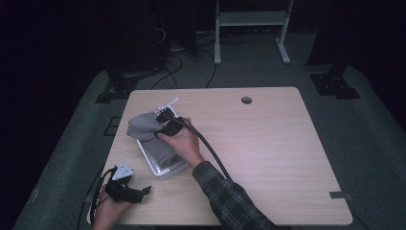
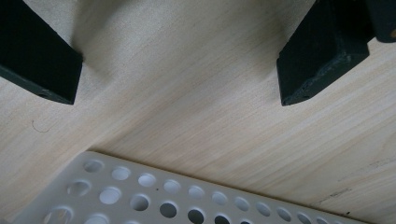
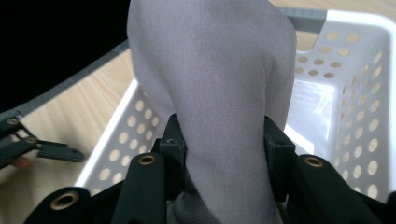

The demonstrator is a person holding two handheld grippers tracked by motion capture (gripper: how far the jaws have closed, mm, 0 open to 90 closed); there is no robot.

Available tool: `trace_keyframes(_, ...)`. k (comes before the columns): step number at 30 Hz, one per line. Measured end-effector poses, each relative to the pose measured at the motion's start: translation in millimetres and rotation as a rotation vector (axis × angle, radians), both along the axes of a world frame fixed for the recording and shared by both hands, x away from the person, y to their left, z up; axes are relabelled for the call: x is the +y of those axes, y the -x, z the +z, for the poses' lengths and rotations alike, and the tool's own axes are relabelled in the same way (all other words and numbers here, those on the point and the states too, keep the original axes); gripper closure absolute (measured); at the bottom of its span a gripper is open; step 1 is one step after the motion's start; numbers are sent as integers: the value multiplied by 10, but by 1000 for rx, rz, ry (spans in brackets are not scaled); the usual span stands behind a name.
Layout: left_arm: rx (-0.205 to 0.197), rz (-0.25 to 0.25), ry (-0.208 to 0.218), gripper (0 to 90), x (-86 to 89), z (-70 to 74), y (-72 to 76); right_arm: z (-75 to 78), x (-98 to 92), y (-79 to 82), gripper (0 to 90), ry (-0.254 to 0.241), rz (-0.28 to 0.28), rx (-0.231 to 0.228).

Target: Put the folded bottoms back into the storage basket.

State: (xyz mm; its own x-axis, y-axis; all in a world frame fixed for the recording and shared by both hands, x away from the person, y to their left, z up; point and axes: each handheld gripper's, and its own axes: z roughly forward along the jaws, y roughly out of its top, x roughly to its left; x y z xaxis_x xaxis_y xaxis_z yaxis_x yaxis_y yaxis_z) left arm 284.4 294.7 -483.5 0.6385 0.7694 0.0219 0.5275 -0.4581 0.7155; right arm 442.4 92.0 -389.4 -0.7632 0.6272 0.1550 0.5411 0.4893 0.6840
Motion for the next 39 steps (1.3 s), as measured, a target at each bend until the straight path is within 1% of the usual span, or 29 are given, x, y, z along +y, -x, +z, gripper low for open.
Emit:
trace_keyframes(3, 2, 1, 1, 0, -1, 0, 1, -52, 20, -17, 592, 25, -5, 5)
trace_keyframes(7, 0, 1, 3, 0, -2, -2, 1, -101, 44, -27, 584, 44, -9, 9)
trace_keyframes(16, -1, 1, 2, 0, -2, -3, 0, -181, 49, -53, 553, 66, -12, 34)
trace_keyframes(18, -1, 2, 3, 0, -2, -2, 0, -198, 52, -52, 539, 78, -12, 31)
trace_keyframes(23, 1, 3, 5, 0, -3, -4, 1, -203, 40, -49, 496, 87, -4, 23)
trace_keyframes(27, -1, 1, 3, 0, -2, -3, 0, -168, 17, -42, 465, 91, -3, 12)
trace_keyframes(30, 1, 1, 2, 0, -1, 0, 0, -109, -13, -31, 454, 73, 1, 3)
trace_keyframes(33, 0, 0, 2, 0, -1, -2, -1, -33, -48, -5, 451, 62, 6, -19)
trace_keyframes(36, -2, 0, 2, 0, -1, -2, -2, 60, -129, 22, 459, 47, 12, -45)
trace_keyframes(39, 1, 0, 2, 0, 0, -1, -1, 153, -266, 32, 489, 24, 15, -59)
